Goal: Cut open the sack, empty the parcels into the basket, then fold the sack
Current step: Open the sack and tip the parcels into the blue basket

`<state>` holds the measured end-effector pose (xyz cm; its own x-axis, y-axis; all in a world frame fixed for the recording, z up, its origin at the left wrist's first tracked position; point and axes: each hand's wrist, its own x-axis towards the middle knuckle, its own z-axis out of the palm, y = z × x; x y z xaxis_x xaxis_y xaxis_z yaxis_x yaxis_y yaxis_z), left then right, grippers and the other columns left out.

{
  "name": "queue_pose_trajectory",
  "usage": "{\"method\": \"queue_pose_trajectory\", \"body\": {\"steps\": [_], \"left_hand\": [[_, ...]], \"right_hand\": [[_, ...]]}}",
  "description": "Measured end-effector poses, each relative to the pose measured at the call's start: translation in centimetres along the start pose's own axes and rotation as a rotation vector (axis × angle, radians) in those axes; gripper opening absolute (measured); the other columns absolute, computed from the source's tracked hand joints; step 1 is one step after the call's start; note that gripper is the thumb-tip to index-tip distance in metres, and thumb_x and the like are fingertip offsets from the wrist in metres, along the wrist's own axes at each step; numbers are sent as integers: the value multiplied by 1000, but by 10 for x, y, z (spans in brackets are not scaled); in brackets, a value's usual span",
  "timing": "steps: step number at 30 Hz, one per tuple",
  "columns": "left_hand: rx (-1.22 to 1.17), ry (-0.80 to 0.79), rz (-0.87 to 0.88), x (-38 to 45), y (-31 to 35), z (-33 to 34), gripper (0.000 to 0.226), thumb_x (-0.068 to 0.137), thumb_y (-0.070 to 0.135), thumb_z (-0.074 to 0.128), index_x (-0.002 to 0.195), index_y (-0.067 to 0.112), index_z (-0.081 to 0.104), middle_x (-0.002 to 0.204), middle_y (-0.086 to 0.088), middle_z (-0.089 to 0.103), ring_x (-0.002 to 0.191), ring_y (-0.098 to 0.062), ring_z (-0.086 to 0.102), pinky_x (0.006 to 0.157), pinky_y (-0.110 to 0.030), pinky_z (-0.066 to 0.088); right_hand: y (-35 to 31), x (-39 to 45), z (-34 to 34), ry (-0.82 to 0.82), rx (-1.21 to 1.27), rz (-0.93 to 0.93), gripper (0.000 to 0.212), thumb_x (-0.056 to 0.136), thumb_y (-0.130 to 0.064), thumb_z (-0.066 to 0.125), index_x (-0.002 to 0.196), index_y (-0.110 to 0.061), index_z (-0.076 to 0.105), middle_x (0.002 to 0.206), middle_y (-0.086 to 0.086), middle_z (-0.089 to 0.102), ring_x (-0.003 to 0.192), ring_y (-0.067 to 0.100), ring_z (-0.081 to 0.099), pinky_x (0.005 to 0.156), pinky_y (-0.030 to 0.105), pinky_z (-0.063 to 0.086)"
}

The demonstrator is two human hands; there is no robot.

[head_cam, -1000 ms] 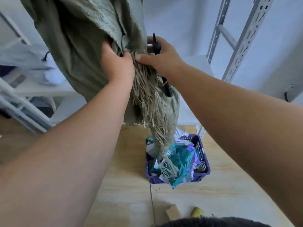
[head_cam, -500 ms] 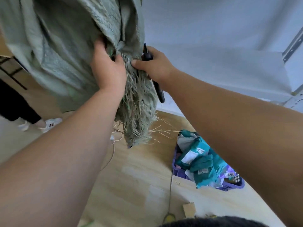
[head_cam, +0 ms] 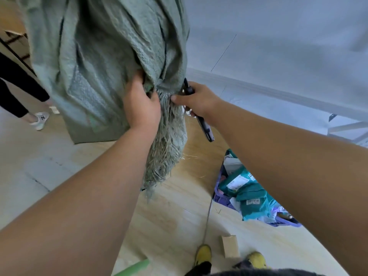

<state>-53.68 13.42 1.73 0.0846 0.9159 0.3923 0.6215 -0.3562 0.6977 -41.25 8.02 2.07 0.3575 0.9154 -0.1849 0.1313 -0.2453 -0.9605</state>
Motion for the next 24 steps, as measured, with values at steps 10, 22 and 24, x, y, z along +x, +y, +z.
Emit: {"method": "queue_pose_trajectory", "body": {"steps": [10, 22, 24], "left_hand": [[15, -222, -55, -59, -49, 73, 37, 88, 9, 60, 124, 12, 52, 114, -11, 63, 106, -31, 61, 90, -42, 52], [179, -430, -238, -113, -89, 109, 36, 91, 10, 54, 126, 10, 49, 120, -15, 58, 104, -37, 58, 80, -42, 48], [228, -443, -275, -119, -97, 109, 38, 91, 11, 53, 128, 11, 48, 121, -16, 57, 102, -38, 59, 76, -41, 46]], "right_hand": [[86, -18, -40, -94, -243, 310, 35, 87, -18, 68, 121, -19, 60, 68, -4, 54, 45, 6, 43, 43, 18, 37], [172, -60, -69, 15, -155, 599, 20, 85, -12, 57, 104, -20, 60, 79, 2, 60, 53, 12, 42, 40, 17, 34], [180, -63, -67, 9, -169, 622, 16, 86, -10, 55, 97, -21, 57, 76, 0, 57, 53, 13, 41, 38, 16, 33]]}}
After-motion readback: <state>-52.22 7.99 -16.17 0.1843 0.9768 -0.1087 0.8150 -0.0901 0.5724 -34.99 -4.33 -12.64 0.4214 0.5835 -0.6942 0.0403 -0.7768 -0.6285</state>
